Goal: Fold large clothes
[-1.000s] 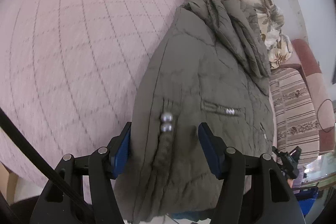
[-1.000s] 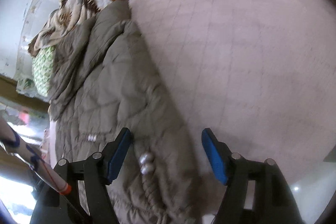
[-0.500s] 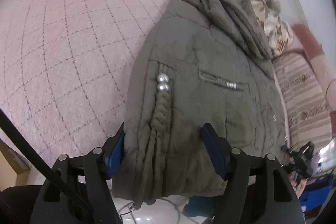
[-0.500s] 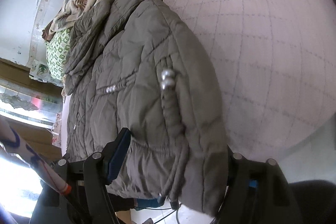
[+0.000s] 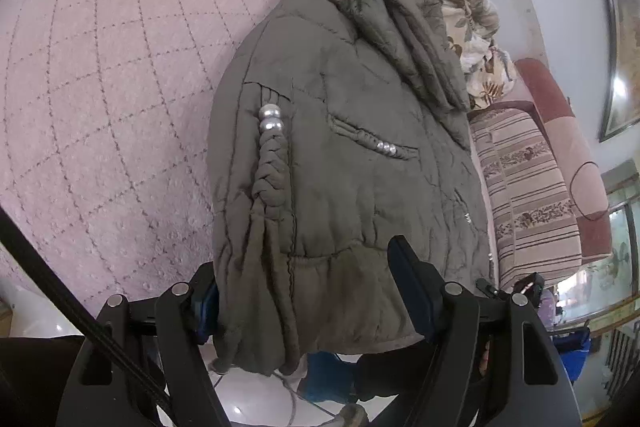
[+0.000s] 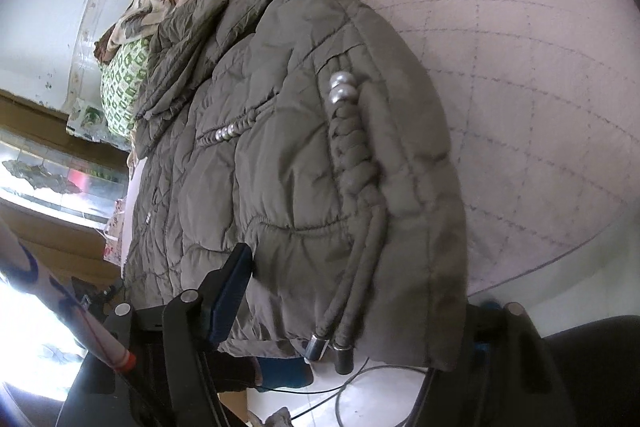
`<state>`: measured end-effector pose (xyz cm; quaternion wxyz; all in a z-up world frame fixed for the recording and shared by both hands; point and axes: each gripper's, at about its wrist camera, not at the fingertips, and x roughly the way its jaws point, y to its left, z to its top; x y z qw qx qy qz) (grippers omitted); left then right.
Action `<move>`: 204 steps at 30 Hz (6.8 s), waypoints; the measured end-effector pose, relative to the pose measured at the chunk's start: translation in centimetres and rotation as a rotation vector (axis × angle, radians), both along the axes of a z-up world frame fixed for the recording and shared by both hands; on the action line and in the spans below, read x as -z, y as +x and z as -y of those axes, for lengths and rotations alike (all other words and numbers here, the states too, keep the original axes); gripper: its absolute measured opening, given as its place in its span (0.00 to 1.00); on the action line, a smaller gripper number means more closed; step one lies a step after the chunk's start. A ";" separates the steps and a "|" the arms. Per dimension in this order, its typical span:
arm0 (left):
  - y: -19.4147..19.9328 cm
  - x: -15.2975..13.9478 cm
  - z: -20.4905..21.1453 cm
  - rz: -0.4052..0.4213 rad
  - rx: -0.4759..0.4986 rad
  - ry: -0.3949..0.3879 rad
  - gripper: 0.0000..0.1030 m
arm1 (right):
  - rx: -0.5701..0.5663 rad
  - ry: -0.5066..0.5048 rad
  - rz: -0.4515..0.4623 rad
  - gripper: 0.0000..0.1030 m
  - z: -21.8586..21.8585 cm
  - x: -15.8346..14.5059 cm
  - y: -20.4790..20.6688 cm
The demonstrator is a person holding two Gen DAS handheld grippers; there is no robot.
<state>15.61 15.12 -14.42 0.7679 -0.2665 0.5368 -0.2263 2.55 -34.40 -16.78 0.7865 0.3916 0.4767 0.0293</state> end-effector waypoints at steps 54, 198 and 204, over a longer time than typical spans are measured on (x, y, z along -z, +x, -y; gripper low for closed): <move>-7.4 -15.2 -0.8 0.185 -0.197 0.102 0.14 | -0.071 -0.148 0.271 0.15 -2.9 -15.7 -4.6; 33.7 -7.2 22.1 0.304 0.007 0.783 0.62 | -0.239 -0.637 0.152 0.36 -10.5 -8.1 39.4; 38.0 -5.4 22.7 0.294 -0.020 0.805 0.64 | -0.201 -0.641 0.135 0.36 -9.2 -6.6 43.0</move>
